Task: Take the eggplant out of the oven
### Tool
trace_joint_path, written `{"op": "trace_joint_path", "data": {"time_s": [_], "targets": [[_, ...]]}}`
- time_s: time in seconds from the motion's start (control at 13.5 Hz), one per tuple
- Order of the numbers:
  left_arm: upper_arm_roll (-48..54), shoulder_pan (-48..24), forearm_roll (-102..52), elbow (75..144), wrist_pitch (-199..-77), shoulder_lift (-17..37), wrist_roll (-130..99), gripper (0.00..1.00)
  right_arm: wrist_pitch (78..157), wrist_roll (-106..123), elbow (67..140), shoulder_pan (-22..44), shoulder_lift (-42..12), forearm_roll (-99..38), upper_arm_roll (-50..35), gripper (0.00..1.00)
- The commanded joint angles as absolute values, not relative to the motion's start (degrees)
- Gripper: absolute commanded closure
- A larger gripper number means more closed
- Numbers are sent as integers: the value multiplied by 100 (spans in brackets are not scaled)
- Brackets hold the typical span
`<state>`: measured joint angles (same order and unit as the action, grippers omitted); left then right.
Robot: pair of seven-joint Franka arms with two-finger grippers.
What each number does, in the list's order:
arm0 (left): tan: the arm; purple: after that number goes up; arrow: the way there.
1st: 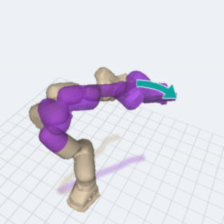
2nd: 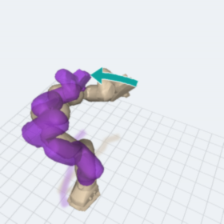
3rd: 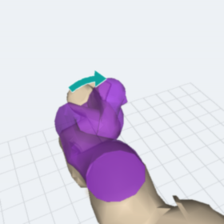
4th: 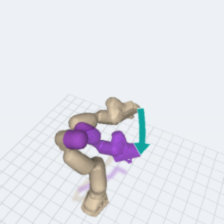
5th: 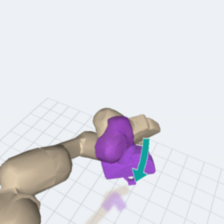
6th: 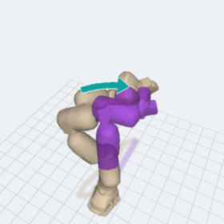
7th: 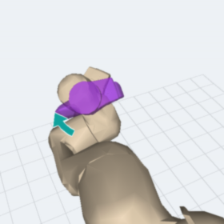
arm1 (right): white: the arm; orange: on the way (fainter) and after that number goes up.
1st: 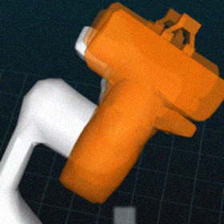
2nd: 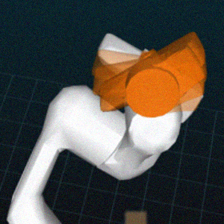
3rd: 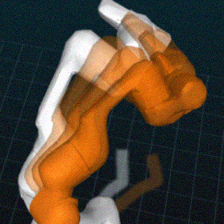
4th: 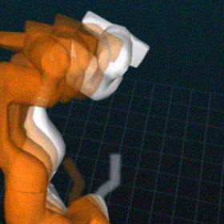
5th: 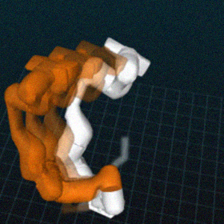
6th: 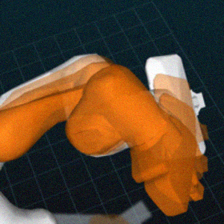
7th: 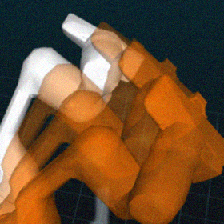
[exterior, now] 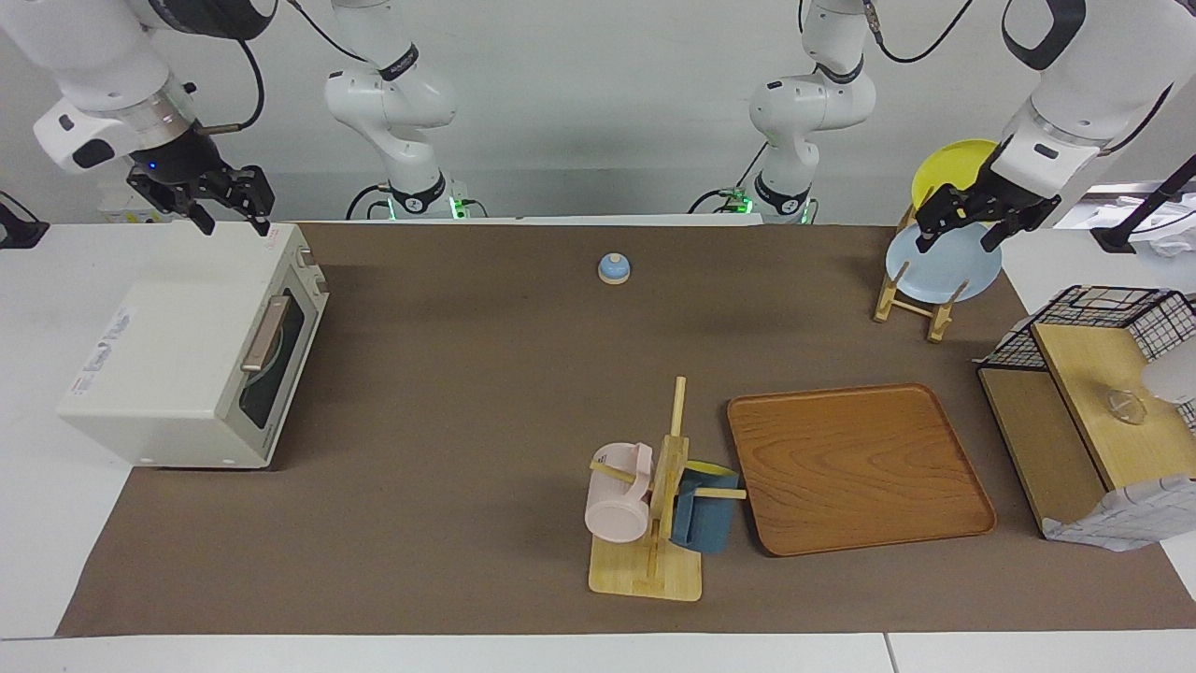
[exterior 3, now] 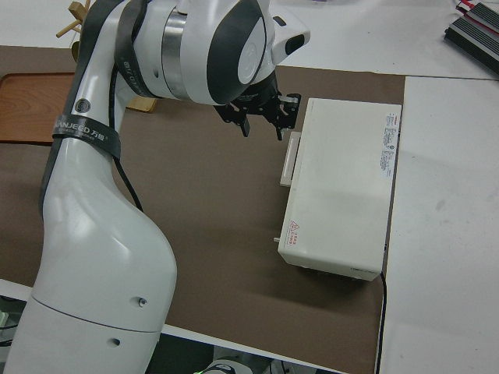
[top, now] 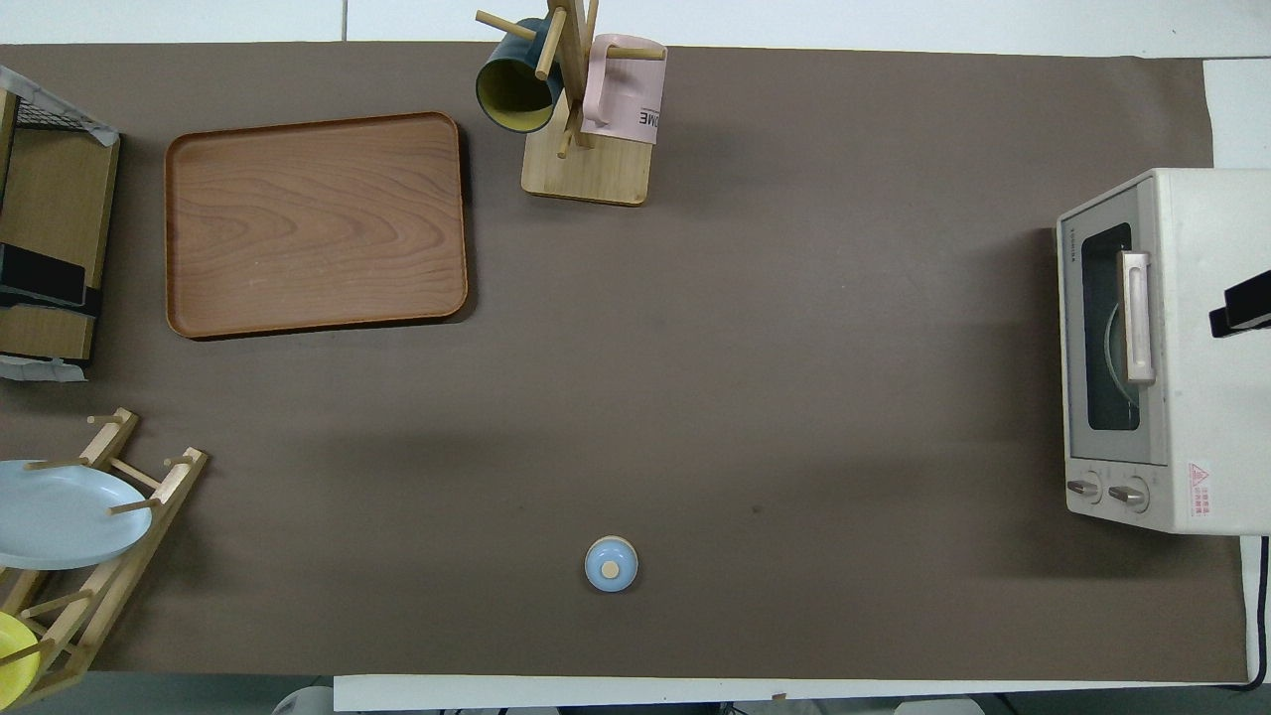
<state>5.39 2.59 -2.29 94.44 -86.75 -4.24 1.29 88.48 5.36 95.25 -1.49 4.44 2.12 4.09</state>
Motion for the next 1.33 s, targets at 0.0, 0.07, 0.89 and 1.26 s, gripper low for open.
{"op": "trace_joint_path", "data": {"time_s": [0.0,0.07,0.89,1.26], "targets": [[536,290,-255,9466,-8587,-457,202,0,9823,536,10448,-61,572,184,396,100],[536,290,-255,9466,-8587,-448,202,0,10148,562,10633,-114,441,263,404,100],[536,299,-255,9466,-8587,-448,202,0,10529,703,11153,-114,-88,1450,396,100],[536,290,-255,9466,-8587,-448,202,0,11012,414,11162,245,-465,1362,378,100]]}}
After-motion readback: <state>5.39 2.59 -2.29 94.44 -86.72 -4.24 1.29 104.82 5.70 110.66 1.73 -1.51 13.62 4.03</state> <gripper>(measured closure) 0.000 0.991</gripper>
